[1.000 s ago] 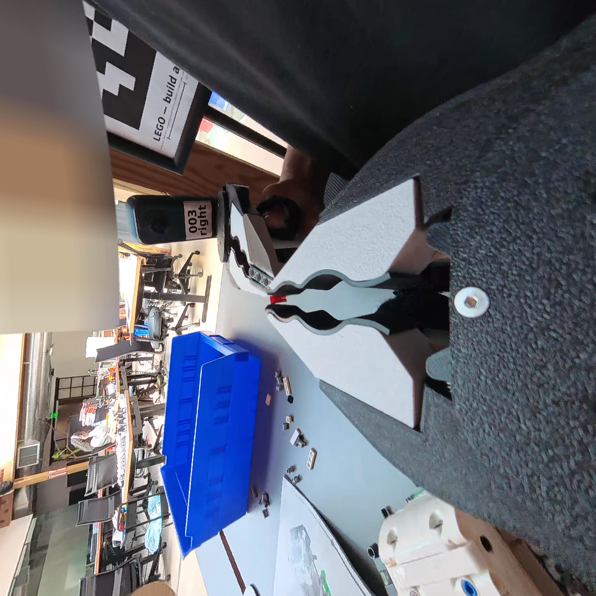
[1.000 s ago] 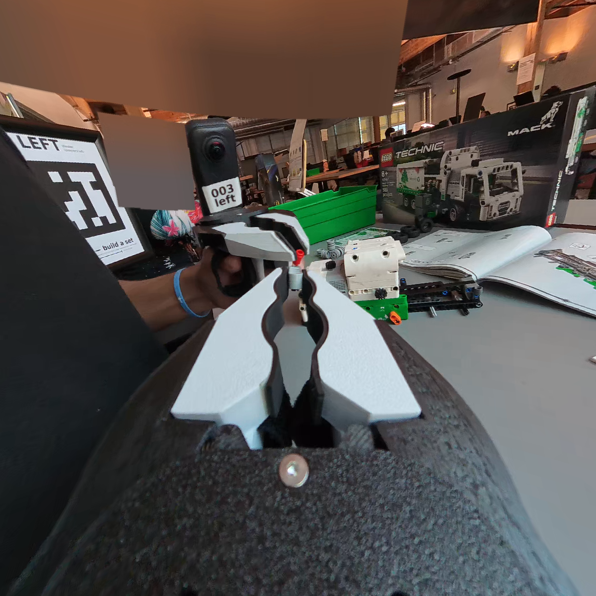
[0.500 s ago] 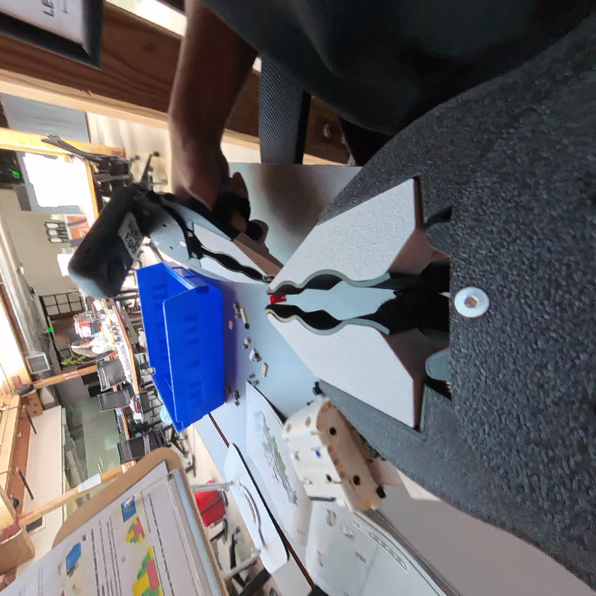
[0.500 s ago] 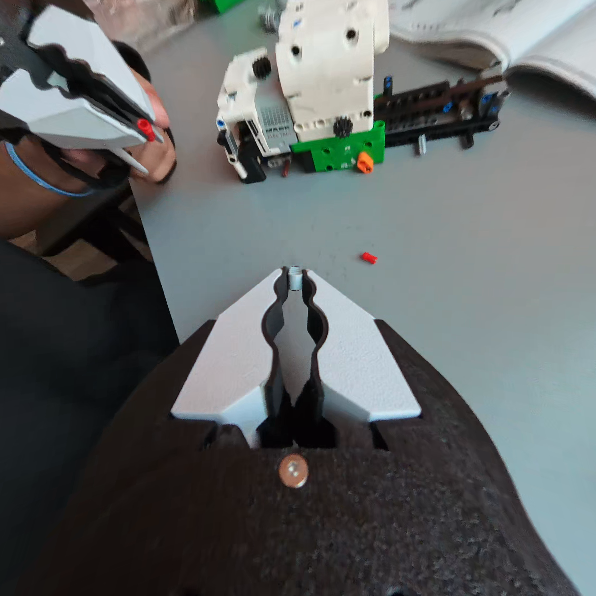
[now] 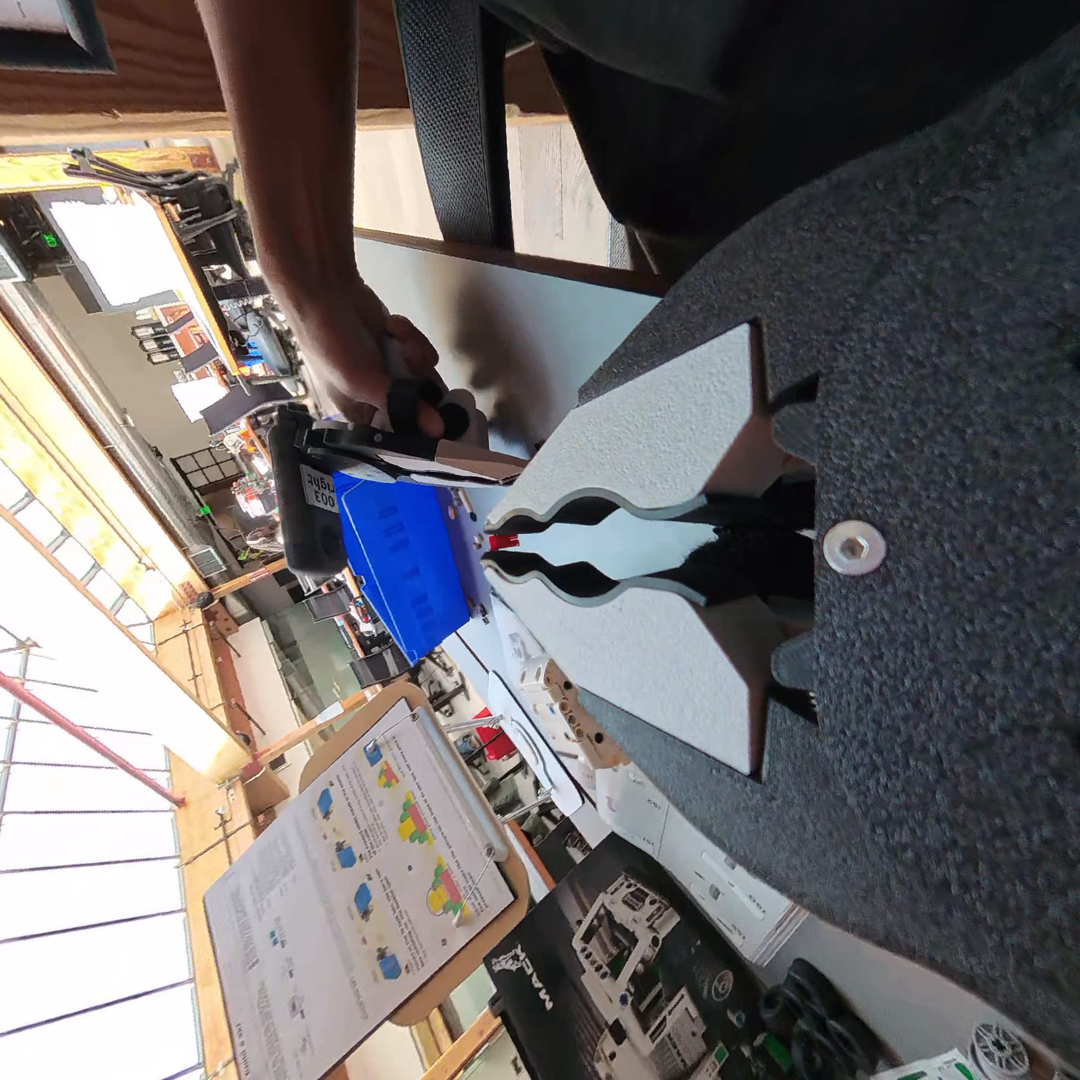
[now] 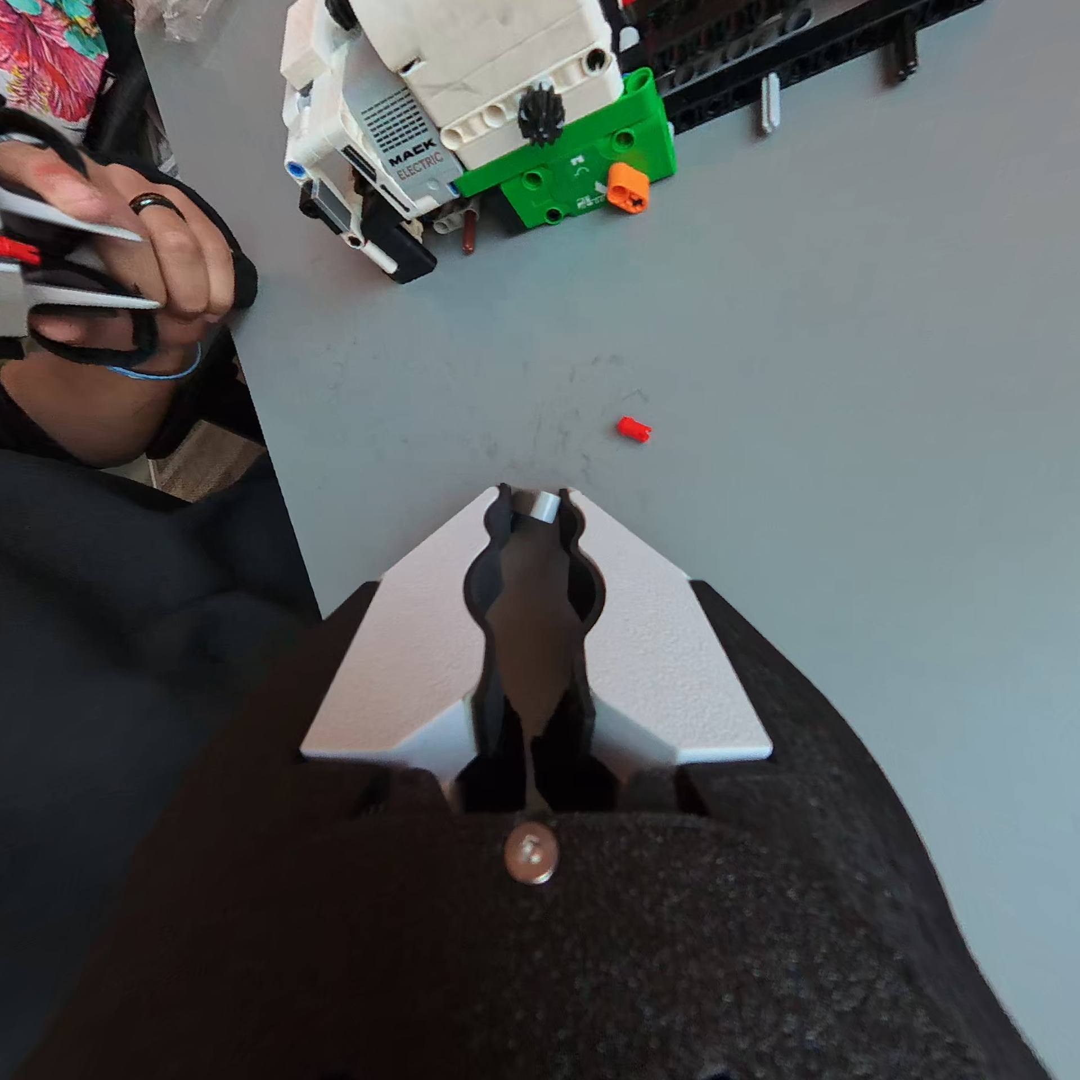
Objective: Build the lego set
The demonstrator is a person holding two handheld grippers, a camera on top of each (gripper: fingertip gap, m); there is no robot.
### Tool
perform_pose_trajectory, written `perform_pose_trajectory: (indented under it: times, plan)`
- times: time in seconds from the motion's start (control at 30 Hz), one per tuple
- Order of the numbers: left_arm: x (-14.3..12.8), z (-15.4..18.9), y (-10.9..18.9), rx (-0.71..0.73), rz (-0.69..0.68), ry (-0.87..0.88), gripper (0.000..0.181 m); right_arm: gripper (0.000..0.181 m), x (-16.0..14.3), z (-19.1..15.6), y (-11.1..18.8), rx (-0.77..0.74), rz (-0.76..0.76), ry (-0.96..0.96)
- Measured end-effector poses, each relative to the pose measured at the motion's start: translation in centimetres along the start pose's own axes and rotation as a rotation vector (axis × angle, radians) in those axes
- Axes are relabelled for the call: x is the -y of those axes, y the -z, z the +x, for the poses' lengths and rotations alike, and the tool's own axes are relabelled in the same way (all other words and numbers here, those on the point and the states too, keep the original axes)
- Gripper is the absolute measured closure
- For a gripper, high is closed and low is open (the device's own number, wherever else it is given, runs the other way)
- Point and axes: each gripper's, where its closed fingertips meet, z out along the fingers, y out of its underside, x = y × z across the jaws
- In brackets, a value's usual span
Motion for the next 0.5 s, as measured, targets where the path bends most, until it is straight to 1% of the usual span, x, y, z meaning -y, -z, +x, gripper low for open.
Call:
perform_pose_trajectory:
  times: [0.1,0.17,0.2,0.23,0.27,0.3,0.37,0.4,0.43,0.47,0.5]
  plan:
    - [0.8,0.3,0.4,0.004,0.063,-0.027,0.177,0.155,0.4,0.2,1.3,-0.022,0.036,0.001]
    - [1.5,0.6,0.6,-0.013,0.111,-0.014,0.177,0.15,1.7,-0.3,3.0,-0.067,0.108,0.04]
    - [1.9,0.6,0.6,-0.016,0.14,-0.005,0.178,0.148,2.8,-1.0,3.8,-0.078,0.164,0.065]
    - [2.4,0.7,0.7,-0.021,0.172,0.001,0.178,0.146,4.0,-2.6,4.2,-0.044,0.221,0.092]
    - [3.0,0.8,0.9,-0.026,0.204,0.006,0.178,0.144,5.1,-5.4,4.1,0.058,0.275,0.118]
    - [3.6,0.8,1.0,-0.028,0.237,0.01,0.178,0.144,5.7,-8.9,3.8,0.223,0.314,0.132]
    - [4.9,0.9,1.4,-0.039,0.313,0.02,0.178,0.144,5.7,-16.0,2.9,0.64,0.313,0.083]
    - [5.4,1.0,1.6,-0.047,0.338,0.021,0.178,0.141,5.5,-18.5,2.8,0.845,0.285,0.019]
    - [5.7,1.0,1.7,-0.047,0.353,0.017,0.178,0.139,5.5,-20.2,2.9,1.014,0.259,-0.045]
    - [5.9,1.0,1.8,-0.044,0.367,0.009,0.178,0.14,5.7,-20.9,2.9,1.13,0.257,-0.106]
    - [6.2,1.1,1.9,-0.047,0.378,0.005,0.178,0.143,6.0,-21.0,2.6,1.189,0.26,-0.153]
